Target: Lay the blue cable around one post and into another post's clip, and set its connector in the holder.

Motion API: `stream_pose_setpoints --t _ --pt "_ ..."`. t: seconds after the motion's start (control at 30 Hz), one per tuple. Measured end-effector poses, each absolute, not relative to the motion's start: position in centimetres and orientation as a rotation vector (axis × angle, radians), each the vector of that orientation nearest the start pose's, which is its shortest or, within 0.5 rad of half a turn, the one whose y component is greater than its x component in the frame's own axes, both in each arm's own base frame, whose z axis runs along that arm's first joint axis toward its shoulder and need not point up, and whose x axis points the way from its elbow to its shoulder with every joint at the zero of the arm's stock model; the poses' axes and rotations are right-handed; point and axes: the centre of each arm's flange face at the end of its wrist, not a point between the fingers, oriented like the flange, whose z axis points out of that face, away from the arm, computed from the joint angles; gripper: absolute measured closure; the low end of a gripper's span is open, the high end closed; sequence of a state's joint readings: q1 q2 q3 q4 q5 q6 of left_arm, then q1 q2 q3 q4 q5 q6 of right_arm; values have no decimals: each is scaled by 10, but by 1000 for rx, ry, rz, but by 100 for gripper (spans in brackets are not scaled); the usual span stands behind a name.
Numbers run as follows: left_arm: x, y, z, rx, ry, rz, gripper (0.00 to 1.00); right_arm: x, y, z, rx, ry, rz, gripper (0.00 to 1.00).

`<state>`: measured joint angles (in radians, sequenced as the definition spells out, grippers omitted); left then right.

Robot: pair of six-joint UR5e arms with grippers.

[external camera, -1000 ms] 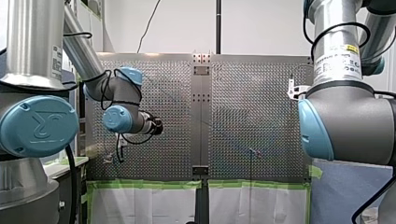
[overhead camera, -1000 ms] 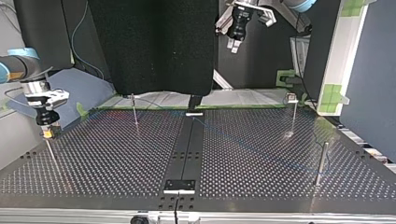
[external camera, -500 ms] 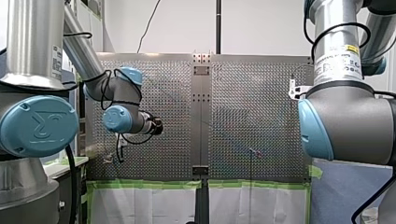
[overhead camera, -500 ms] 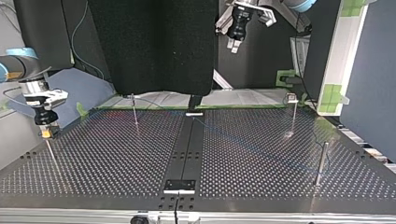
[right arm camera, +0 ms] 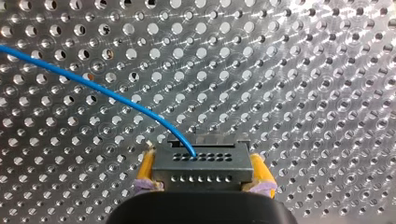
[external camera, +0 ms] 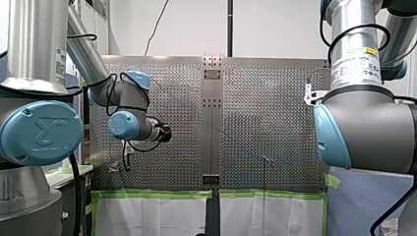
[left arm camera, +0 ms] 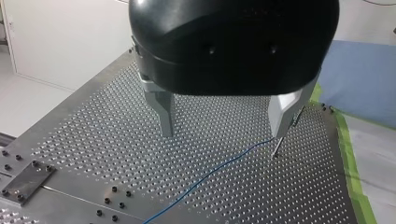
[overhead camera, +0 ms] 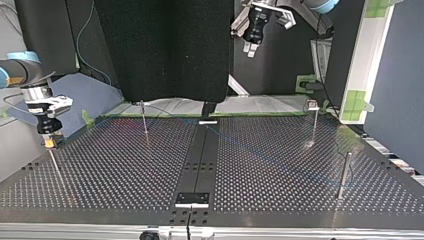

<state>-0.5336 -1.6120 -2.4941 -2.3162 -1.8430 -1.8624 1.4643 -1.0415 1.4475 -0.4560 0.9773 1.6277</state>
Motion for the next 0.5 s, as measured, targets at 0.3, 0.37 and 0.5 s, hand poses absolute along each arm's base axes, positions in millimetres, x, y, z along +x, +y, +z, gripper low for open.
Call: stream_pose_setpoints --t 0.3,0.37,0.5 --pt "225 -255 153 2 1720 -380 0 121 -679 279 1518 -944 1608 100" --pt "225 -254 153 1 1720 -379 0 121 -679 279 1519 -944 1609 100" --pt "225 -254 153 1 1720 -379 0 123 -679 280 1521 -944 1611 100"
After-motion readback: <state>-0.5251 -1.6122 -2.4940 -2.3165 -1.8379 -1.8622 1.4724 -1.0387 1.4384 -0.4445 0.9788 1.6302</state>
